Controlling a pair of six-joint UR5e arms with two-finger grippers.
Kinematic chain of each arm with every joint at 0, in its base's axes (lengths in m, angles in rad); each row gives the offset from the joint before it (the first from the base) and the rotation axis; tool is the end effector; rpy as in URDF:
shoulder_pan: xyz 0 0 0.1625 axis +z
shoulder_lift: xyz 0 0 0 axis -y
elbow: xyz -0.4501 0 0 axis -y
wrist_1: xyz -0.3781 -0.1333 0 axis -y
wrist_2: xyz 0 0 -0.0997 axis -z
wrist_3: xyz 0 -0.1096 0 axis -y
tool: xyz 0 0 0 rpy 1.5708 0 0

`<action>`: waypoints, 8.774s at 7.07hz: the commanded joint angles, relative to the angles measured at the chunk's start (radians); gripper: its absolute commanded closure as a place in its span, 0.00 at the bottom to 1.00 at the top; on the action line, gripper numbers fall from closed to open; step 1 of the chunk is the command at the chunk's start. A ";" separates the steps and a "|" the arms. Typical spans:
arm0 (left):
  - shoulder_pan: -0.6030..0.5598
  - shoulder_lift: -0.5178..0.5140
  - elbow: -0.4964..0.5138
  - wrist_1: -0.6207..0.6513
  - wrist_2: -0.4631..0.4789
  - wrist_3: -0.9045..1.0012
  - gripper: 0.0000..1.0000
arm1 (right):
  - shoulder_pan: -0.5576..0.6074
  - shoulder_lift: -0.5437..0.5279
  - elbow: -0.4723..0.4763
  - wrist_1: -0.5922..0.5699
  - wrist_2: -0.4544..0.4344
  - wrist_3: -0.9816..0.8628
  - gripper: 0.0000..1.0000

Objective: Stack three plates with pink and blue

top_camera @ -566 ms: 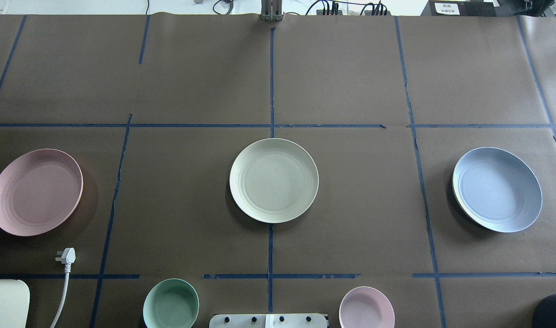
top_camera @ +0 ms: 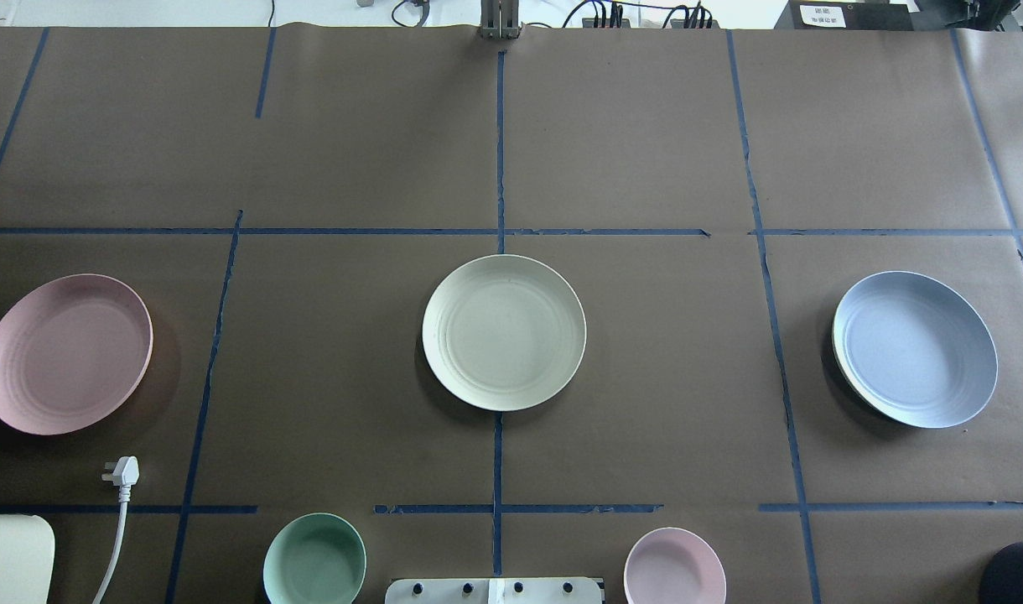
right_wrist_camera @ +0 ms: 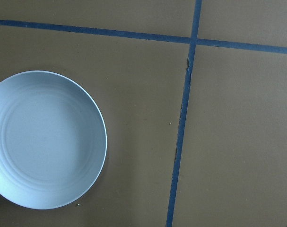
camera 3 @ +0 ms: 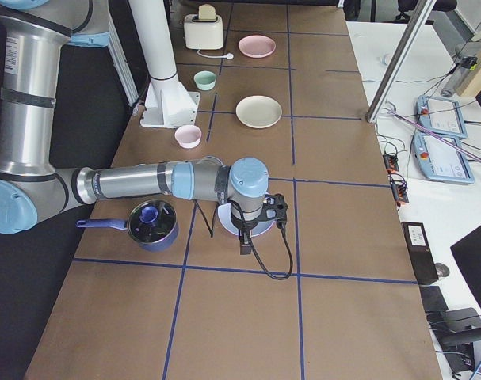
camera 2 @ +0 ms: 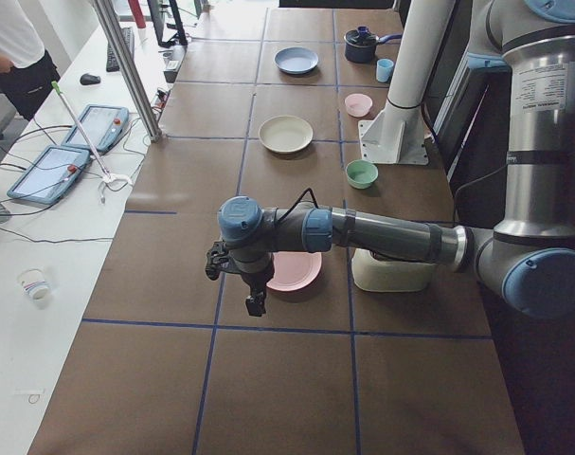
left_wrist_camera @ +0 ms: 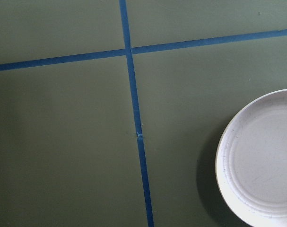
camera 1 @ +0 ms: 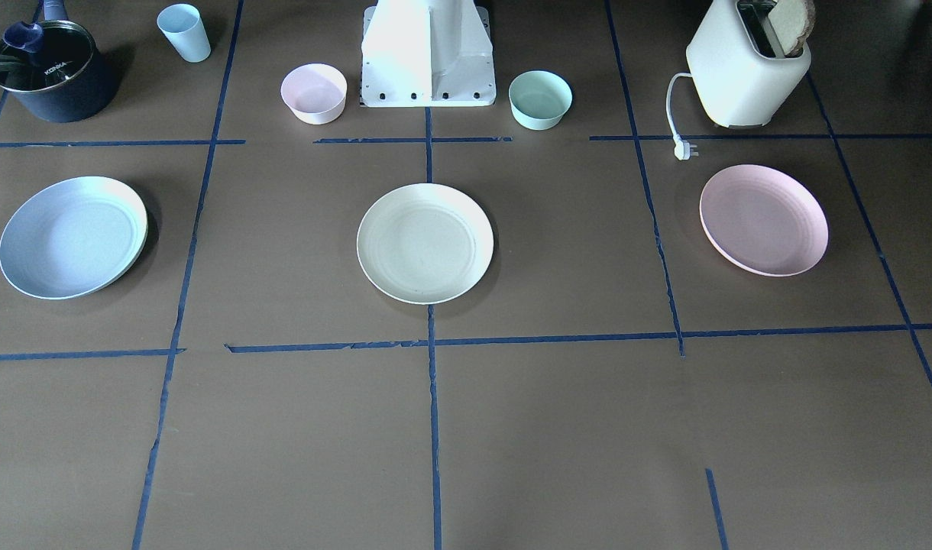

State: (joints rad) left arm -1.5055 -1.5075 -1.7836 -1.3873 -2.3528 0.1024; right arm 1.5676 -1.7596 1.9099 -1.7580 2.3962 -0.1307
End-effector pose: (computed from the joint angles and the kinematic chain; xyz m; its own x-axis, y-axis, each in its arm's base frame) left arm -0.0271 -0.4451 0.6365 0.6992 0.1242 -0.7041 -0.1374 0.9898 0.0382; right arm 0.0515 -0.3864 0.6260 0.6721 -0.1055 0.7329 0.0916 0.9940 0.0591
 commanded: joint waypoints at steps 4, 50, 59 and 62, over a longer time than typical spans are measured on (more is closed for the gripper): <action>0.004 0.001 -0.016 -0.015 -0.011 0.009 0.00 | -0.001 0.014 -0.029 0.000 0.004 0.013 0.00; 0.685 -0.499 0.230 -0.952 0.032 -1.314 0.16 | -0.451 0.002 -0.439 1.019 -0.031 0.835 0.32; 0.686 -0.496 0.231 -0.952 0.033 -1.313 0.15 | -0.664 0.340 -0.384 1.233 -0.017 1.488 1.00; 0.686 -0.496 0.233 -0.952 0.033 -1.313 0.15 | -0.873 0.547 -0.347 1.217 -0.208 1.724 1.00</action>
State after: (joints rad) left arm -0.8192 -2.0034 -1.5511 -2.3394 -2.3194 -1.2103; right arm 0.7871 -1.2883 1.5516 -0.5314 2.2952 1.5108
